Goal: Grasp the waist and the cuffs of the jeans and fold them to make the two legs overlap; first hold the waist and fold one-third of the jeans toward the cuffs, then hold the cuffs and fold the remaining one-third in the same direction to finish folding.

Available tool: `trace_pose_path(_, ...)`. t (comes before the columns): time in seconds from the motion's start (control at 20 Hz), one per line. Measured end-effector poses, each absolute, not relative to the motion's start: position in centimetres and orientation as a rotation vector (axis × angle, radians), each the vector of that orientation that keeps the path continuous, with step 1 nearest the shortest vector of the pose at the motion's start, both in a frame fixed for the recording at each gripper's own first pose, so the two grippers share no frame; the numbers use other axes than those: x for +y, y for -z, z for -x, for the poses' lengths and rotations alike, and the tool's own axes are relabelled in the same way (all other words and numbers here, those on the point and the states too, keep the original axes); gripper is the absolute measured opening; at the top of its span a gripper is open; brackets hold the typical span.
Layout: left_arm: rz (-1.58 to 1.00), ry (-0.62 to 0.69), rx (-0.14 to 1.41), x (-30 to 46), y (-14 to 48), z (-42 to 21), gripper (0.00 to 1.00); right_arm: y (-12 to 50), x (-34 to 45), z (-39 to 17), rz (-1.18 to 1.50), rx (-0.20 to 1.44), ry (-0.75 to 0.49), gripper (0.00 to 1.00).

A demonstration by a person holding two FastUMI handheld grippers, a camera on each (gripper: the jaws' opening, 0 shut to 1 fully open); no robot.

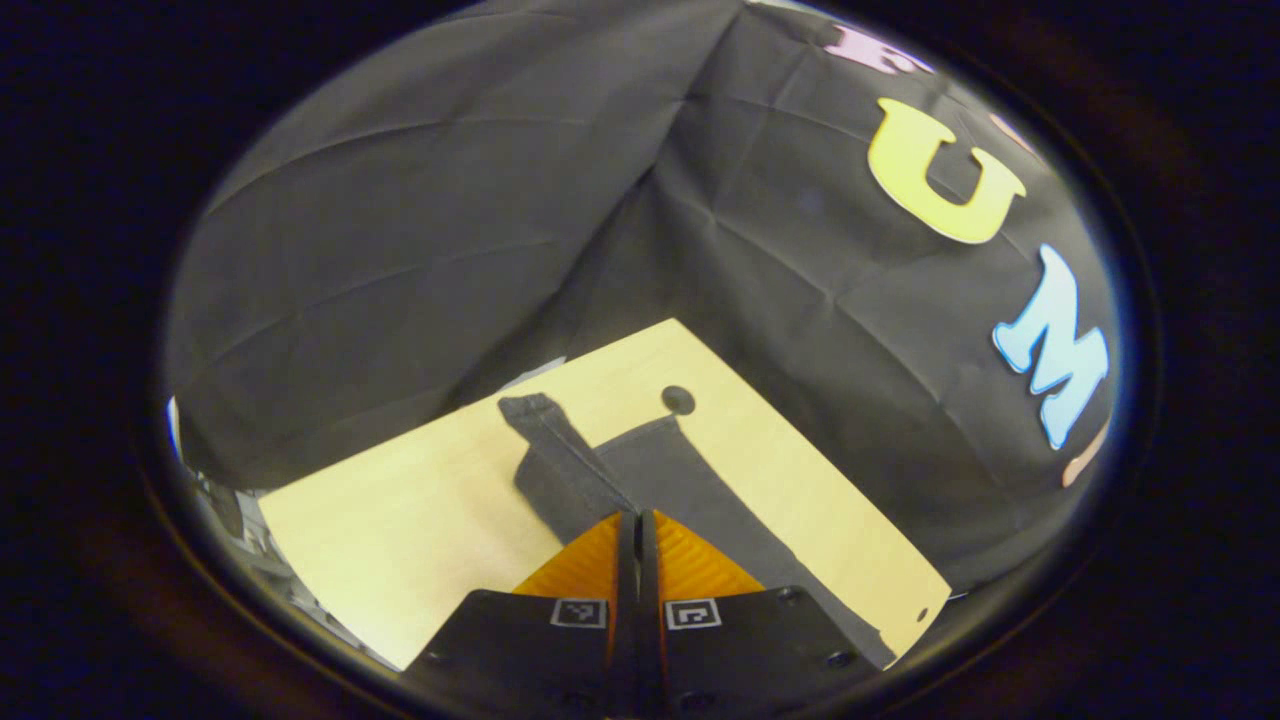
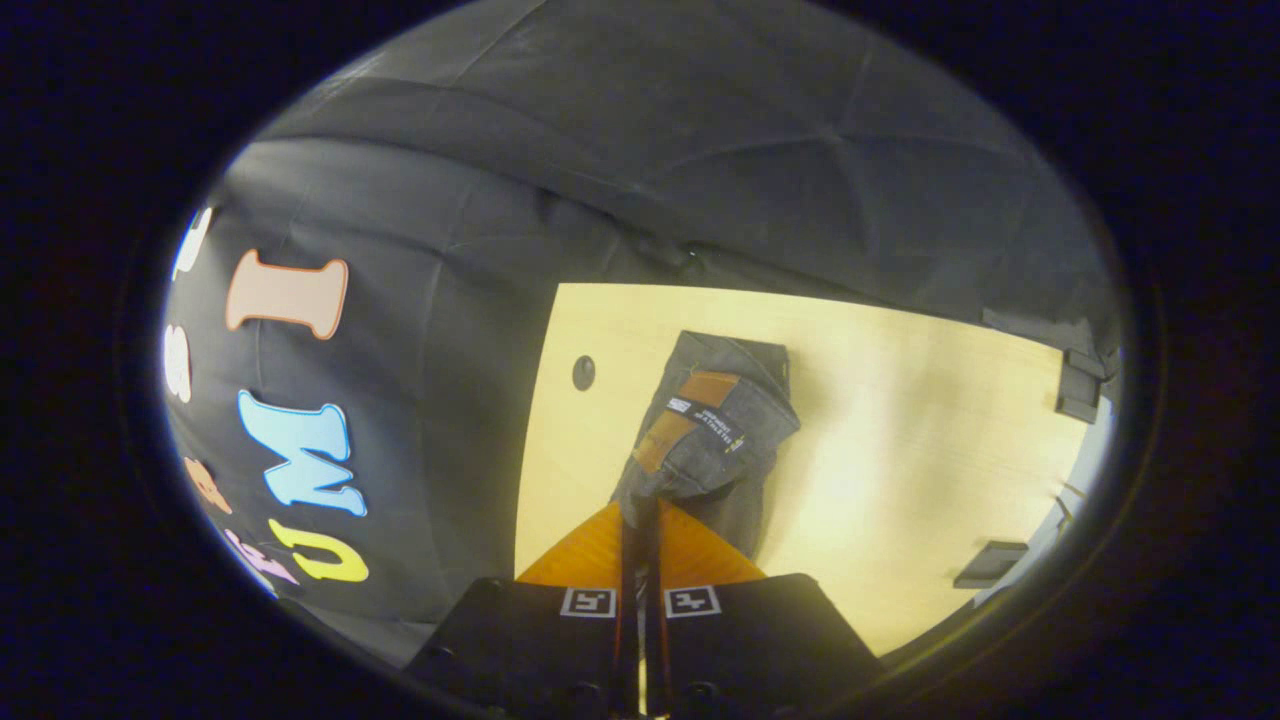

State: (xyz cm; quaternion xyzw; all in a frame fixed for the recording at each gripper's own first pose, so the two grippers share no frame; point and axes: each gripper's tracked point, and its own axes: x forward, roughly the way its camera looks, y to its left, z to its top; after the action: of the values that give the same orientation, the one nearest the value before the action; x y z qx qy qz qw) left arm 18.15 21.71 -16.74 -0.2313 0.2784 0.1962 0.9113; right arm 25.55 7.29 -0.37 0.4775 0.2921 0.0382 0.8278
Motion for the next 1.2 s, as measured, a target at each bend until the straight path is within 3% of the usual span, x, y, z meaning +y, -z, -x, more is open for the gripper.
trace_pose_path(0.2, 0.238, -0.370, 0.674, 21.3, 20.8, -25.8, 0.07, 0.5, 9.7, -30.6, -1.009, 0.624, -0.054, 0.03)
trace_pose_path(0.3, 0.033, -0.436, 0.700, 23.5, 22.2, -27.9, 0.12, 1.8, 10.1, -33.0, -0.969, 0.627, -0.012, 0.02)
trace_pose_path(0.4, -0.097, -0.486, 0.716, 25.6, 21.9, -28.1, 0.69, 2.5, 10.4, -35.0, -0.908, 0.591, 0.005, 0.03)
trace_pose_path(0.45, -0.085, -0.476, 0.710, 25.8, 21.9, -28.1, 0.97, 1.6, 10.7, -35.9, -0.908, 0.538, -0.034, 0.08)
trace_pose_path(0.6, 0.047, -0.438, 0.669, 25.5, 21.2, -27.4, 0.95, 1.4, 9.7, -36.9, -0.865, 0.475, -0.002, 1.00)
trace_pose_path(0.65, 0.072, -0.430, 0.678, 25.4, 20.7, -27.0, 0.95, 2.0, 8.5, -37.2, -0.844, 0.488, 0.023, 0.95)
trace_pose_path(0.7, 0.083, -0.417, 0.667, 25.8, 20.4, -26.5, 0.89, 2.7, 7.6, -37.0, -0.832, 0.502, 0.039, 0.95)
trace_pose_path(0.75, 0.089, -0.400, 0.645, 25.3, 20.2, -26.7, 0.96, 2.9, 6.6, -36.7, -0.833, 0.512, 0.050, 0.95)
trace_pose_path(1.05, 0.113, -0.291, 0.500, 21.9, 15.9, -23.8, 0.96, 3.9, -1.2, -34.9, -0.888, 0.525, 0.126, 0.96)
trace_pose_path(1.2, 0.136, -0.266, 0.478, 21.2, 13.9, -19.5, 0.96, 5.8, -2.6, -34.5, -0.936, 0.591, 0.122, 0.96)
